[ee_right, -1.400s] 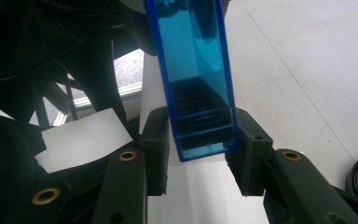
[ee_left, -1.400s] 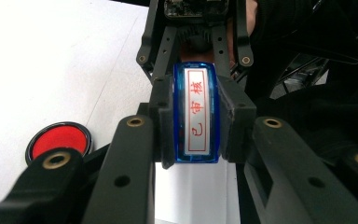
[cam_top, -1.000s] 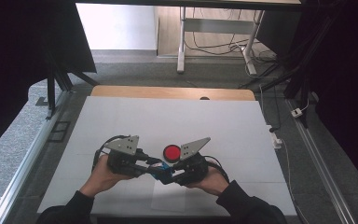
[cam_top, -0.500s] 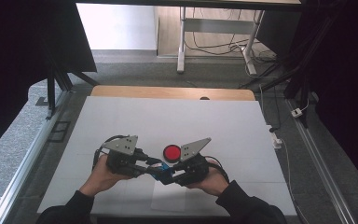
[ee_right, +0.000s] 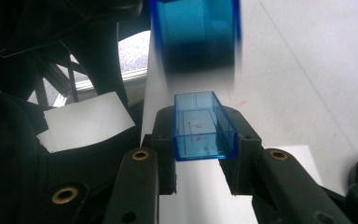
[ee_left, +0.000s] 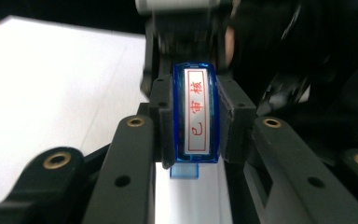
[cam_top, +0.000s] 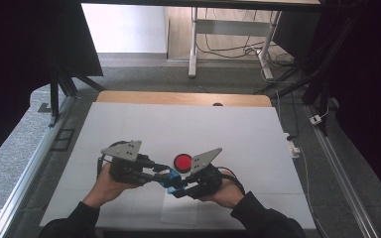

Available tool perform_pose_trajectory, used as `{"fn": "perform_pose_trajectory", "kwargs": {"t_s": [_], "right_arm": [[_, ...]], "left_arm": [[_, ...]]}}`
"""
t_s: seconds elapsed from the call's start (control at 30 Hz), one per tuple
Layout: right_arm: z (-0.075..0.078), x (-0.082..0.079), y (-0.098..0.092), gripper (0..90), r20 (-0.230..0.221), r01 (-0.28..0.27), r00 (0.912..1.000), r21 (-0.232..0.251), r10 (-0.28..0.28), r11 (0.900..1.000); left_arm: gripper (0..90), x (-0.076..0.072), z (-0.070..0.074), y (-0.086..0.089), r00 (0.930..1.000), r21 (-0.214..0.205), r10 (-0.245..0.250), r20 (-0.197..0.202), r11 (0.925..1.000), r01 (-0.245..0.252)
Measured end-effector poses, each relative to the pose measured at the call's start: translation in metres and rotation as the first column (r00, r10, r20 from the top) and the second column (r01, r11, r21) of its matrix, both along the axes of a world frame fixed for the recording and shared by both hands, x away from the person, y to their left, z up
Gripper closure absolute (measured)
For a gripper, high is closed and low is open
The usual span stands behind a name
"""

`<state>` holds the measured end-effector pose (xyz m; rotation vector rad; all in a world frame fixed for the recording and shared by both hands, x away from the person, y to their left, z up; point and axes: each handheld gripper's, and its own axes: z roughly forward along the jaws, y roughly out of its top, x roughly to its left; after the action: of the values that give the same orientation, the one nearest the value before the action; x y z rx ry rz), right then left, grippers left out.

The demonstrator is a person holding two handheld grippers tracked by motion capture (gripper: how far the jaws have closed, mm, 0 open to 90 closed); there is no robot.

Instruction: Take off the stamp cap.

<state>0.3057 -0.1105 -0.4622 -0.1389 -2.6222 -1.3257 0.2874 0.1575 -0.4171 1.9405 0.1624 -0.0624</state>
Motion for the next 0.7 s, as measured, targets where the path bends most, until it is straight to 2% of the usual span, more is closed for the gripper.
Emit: {"fn": "perform_pose_trajectory", "kwargs": {"t_s": [0.07,0.23,0.43,0.7], "right_arm": [[0.0002,0.0003,0.0011,70.0,0.007,0.007,1.0000,-0.010,-0.007,0.9999],[0.0007,0.0010,-0.0001,69.9,0.004,0.022,0.9998,0.002,-0.022,0.9998],[0.0026,-0.0001,-0.0028,69.7,0.015,0.036,0.9992,0.012,-0.037,0.9993],[0.0046,-0.0018,-0.0046,69.6,0.044,0.057,0.9974,0.001,-0.057,0.9984]], "left_arm": [[70.7,0.0000,0.0006,0.0029,1.0000,0.002,0.008,0.003,1.0000,-0.008],[70.6,0.0001,-0.0017,-0.0003,0.9999,0.029,0.013,-0.004,0.9995,-0.013],[70.5,0.0009,-0.0015,0.0002,0.9987,0.037,0.047,-0.019,0.9983,-0.046],[70.4,0.0001,-0.0021,-0.0001,0.9974,0.057,0.071,-0.011,0.9958,-0.071]]}}
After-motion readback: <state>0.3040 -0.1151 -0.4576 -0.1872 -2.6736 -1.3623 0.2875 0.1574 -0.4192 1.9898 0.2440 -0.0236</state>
